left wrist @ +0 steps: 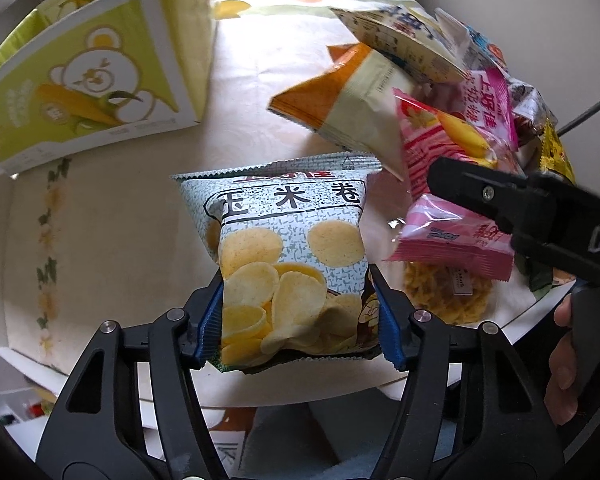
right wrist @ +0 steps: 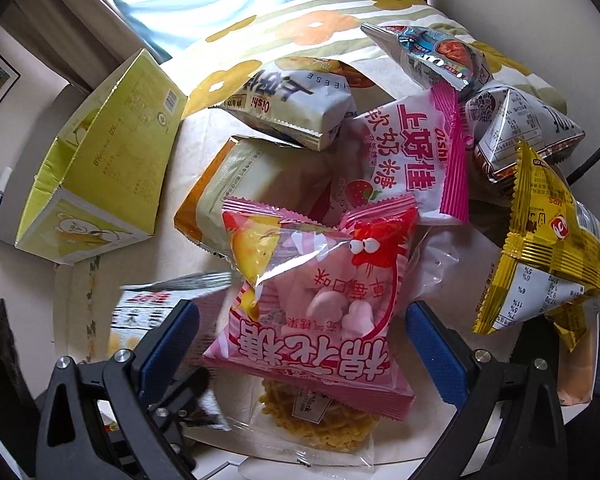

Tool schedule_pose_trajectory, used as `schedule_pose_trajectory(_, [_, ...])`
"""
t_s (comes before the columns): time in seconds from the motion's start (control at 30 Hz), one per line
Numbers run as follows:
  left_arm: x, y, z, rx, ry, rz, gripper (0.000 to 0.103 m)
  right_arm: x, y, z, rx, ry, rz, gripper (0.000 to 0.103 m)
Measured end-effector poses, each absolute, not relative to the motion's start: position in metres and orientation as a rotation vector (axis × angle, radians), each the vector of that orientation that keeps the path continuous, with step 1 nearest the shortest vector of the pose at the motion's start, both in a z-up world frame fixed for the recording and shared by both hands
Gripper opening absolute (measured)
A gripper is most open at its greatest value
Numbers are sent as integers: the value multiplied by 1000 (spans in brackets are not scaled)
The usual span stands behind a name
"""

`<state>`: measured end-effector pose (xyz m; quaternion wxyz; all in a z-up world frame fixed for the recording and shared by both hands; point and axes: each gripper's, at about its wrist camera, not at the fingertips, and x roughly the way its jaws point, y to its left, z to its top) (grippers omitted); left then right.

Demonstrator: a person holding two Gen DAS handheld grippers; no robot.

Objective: Organize snacks
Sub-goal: 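Carry both bags over the box and open both tools to drop them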

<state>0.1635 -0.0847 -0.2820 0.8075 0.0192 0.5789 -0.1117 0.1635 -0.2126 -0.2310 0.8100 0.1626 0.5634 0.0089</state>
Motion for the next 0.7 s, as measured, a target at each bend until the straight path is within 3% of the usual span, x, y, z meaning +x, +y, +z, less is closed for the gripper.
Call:
schedule_pose_trajectory(0.2, [163,-72,-276,35,1222,-203,60,165,-203,-235,258,1188,-38,78])
schedule_pose_trajectory(0.37, [159,-72,-267,35,1210,-183,60,161,-203,-235,252,1168,-40,68])
schedule_pose_trajectory(0.7, [152,-73,-230,21,1147,-159,60,151,-222,-221,343,1160,2,64])
